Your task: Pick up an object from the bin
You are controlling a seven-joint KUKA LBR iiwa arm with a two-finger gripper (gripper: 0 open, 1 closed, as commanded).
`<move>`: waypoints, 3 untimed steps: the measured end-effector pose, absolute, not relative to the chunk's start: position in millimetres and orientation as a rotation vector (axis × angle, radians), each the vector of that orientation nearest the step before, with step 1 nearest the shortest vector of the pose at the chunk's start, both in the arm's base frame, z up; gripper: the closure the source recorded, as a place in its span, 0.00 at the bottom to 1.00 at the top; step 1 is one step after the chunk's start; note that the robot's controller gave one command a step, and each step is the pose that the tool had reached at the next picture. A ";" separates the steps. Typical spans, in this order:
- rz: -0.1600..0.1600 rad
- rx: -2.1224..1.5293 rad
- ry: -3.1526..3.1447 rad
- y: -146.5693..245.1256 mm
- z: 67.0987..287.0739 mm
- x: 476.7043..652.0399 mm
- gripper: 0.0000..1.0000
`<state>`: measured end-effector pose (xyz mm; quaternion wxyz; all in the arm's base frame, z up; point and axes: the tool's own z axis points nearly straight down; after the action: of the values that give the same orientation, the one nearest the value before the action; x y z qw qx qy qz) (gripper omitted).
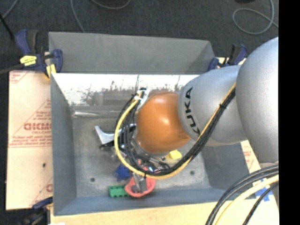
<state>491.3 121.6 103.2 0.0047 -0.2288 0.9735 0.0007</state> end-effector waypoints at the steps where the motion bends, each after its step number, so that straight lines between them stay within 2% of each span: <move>1: 0.002 -0.593 3.082 85.1 71.1 505.2 1.00; 2: 0.003 -0.591 3.083 85.1 71.0 505.2 1.00; 3: 0.002 -0.982 2.990 68.6 109.1 511.9 1.00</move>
Offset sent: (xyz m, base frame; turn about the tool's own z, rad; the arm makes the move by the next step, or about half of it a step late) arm 0.0000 0.0000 0.0000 0.0000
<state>511.9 68.6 109.1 -0.0027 -0.3122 0.9500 0.0008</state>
